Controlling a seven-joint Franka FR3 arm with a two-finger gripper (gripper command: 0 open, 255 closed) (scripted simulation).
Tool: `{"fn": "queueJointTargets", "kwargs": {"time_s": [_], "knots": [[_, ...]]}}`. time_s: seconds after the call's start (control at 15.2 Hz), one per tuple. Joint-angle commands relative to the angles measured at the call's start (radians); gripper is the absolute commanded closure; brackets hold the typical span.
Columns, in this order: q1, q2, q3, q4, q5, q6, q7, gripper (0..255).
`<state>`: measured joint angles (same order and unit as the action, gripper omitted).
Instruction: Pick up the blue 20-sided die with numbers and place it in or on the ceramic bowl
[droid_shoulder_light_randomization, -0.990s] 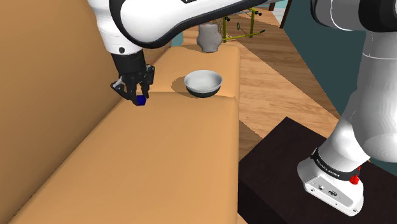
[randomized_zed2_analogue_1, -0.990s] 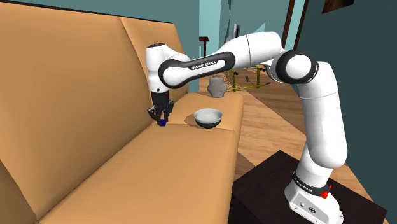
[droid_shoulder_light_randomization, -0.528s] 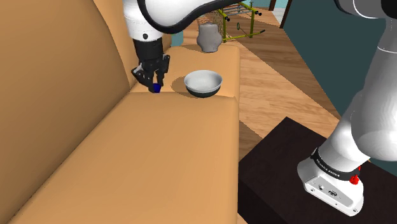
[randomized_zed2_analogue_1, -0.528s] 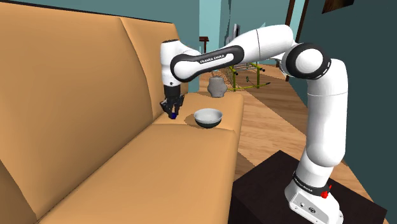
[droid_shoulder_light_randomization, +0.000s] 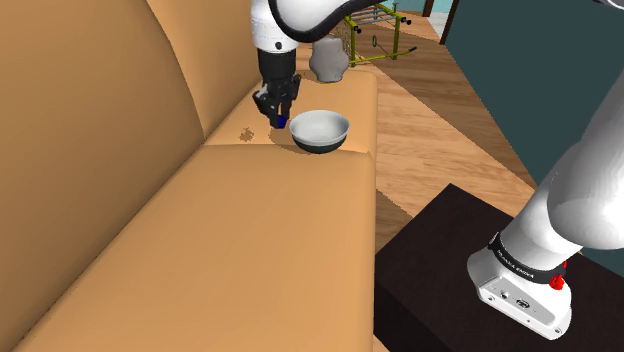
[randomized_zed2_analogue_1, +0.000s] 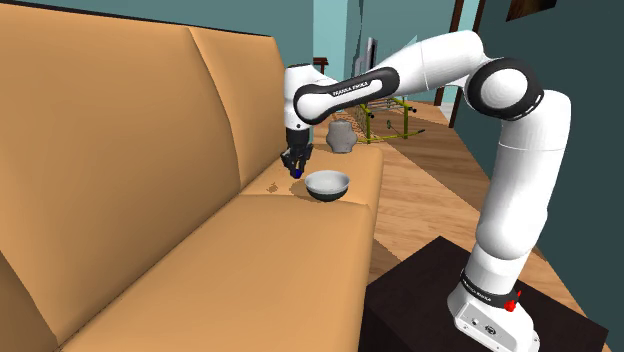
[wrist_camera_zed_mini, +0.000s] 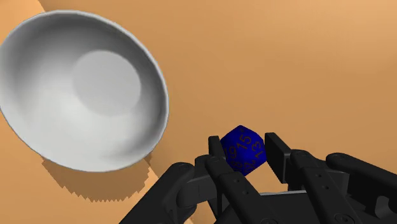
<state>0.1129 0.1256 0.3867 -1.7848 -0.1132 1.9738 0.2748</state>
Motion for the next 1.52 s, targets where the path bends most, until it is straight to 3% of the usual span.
{"fn": "queueJointTargets", "kwargs": {"time_s": [0.0,0.66,1.45], "knots": [[-0.028,-0.022,-0.018,-0.017,0.015,0.0,-0.051,255],[-0.158,-0.091,-0.124,-0.098,0.066,0.03,-0.302,255],[-0.159,-0.054,-0.127,-0.204,0.051,0.171,-0.293,255]]}}
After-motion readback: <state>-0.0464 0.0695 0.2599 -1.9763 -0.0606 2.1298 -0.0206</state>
